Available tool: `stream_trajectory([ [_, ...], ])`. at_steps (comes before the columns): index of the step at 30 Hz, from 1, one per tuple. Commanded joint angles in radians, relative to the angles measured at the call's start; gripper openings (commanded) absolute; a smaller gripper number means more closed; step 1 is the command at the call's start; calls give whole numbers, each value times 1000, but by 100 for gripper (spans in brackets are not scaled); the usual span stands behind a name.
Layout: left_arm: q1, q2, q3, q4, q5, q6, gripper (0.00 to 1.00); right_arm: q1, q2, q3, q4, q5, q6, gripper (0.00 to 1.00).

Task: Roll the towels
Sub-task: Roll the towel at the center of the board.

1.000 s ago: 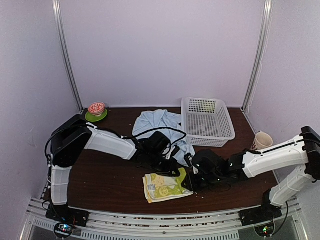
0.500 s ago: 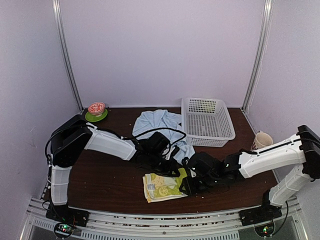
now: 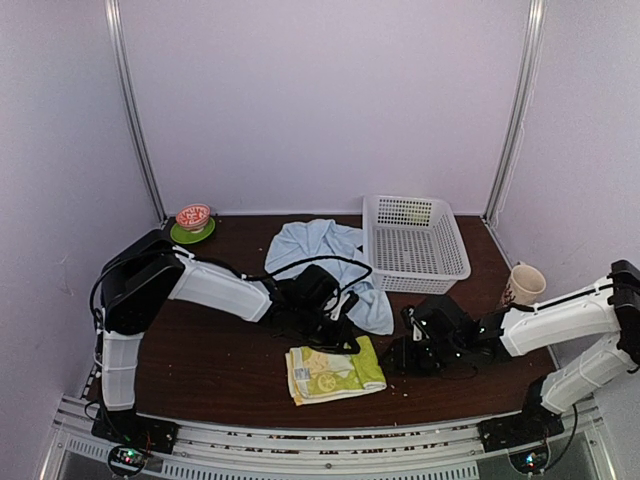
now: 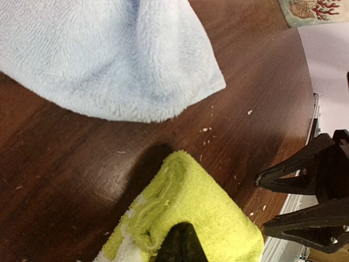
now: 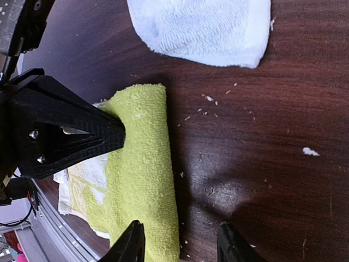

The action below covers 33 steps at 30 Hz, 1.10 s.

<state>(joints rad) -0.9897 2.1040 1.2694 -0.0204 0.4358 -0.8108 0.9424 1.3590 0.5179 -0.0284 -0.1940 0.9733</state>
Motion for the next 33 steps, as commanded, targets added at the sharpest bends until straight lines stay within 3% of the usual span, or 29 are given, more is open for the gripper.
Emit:
stream_trajectory([
  [1,6,-9,-25,-26,-17,4,0,-23,46,-43,196,-72,92,46],
  [8,6,-19,-37,-13,-19,3,0,-52,152,-119,396,-149,206,42],
  [13,6,-22,-40,-12,-19,4,0,-49,219,-126,433,-189,235,37],
  [16,6,-24,-45,-8,-20,2,0,-49,231,-128,426,-195,231,30],
  [20,6,-28,-47,-6,-20,1,0,-49,225,-111,391,-189,204,13],
  [24,6,-54,-51,-18,-27,8,0,-49,188,-57,262,-155,127,0],
  [33,6,-196,-100,-37,-62,16,1,-34,124,188,-248,60,-143,0],
])
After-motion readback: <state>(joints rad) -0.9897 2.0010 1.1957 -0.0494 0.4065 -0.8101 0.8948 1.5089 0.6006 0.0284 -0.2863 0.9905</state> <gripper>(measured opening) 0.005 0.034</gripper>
